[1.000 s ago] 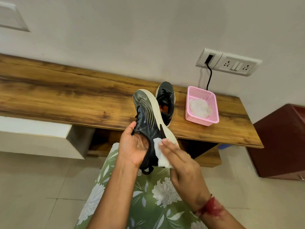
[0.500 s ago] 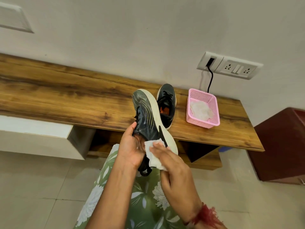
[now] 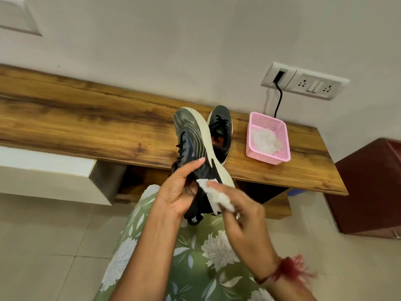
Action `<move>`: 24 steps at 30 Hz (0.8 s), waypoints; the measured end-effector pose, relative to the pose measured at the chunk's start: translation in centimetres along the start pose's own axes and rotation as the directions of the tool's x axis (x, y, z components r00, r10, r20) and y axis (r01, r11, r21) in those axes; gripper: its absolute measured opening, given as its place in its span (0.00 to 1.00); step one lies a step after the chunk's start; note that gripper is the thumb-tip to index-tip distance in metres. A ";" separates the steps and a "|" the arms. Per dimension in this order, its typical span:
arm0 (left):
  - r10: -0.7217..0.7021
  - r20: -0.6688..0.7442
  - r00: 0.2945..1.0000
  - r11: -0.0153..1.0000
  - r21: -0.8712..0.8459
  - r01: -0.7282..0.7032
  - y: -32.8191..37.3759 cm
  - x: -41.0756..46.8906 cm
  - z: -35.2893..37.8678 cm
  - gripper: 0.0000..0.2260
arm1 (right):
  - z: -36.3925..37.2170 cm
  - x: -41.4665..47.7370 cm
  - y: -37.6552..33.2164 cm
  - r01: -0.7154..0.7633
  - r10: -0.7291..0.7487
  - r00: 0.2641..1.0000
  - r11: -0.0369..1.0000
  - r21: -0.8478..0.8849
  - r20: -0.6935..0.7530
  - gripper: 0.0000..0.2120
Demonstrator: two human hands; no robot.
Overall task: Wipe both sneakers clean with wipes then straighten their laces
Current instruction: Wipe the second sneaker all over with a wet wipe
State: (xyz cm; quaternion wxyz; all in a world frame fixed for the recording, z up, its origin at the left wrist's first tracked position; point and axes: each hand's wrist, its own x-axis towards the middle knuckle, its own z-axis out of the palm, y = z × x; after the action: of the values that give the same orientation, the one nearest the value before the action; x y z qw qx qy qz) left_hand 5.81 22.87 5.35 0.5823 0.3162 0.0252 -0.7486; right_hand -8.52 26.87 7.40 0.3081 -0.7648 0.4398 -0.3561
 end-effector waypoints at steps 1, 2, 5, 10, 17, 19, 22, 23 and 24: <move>-0.020 -0.005 1.000 1.000 -0.020 0.020 0.0 0.0 0.1 0.11 | -0.6 0.7 0.0 -0.044 0.051 0.996 0.994 0.104 -0.066 0.22; -0.024 -0.005 1.000 0.999 -0.040 0.024 0.1 -0.1 0.4 0.10 | -1.2 1.5 0.1 -0.067 0.094 0.985 0.981 0.184 -0.143 0.21; 0.016 0.001 1.000 0.998 -0.054 -0.016 0.1 -0.1 1.0 0.11 | -1.8 3.9 0.8 -0.070 0.106 0.953 0.988 0.135 -0.284 0.18; -0.053 0.002 0.999 0.996 -0.075 0.053 -0.3 0.0 1.2 0.22 | 1.9 1.9 1.3 -0.028 0.005 0.993 0.980 -0.196 -0.116 0.24; -0.053 -0.041 0.998 0.998 -0.046 0.051 0.4 0.3 0.1 0.19 | 1.1 -0.8 0.1 0.151 -0.143 0.987 0.981 -0.125 0.071 0.27; 0.024 -0.023 0.999 0.996 -0.081 -0.026 0.5 0.2 0.3 0.18 | 0.1 1.2 0.1 0.047 -0.049 0.981 0.999 -0.017 -0.188 0.23; 0.043 0.013 0.999 0.993 -0.106 -0.041 0.3 0.2 0.6 0.15 | -0.3 3.7 0.9 -0.018 0.011 0.952 1.000 -0.019 -0.305 0.24; 0.037 0.021 0.999 0.992 -0.117 -0.035 0.2 0.1 0.8 0.14 | 0.2 3.7 1.1 -0.018 0.004 0.966 0.999 -0.050 -0.257 0.24; 0.032 0.018 0.999 0.993 -0.118 -0.029 0.1 0.1 0.9 0.14 | 0.9 3.4 1.1 -0.007 -0.012 0.981 0.995 -0.095 -0.195 0.24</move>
State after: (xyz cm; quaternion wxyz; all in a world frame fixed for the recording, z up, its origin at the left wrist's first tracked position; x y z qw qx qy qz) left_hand 5.54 22.40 6.03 0.6115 0.2741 0.0590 -0.7399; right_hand -7.05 23.56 6.93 0.2263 -0.7405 0.4834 -0.4084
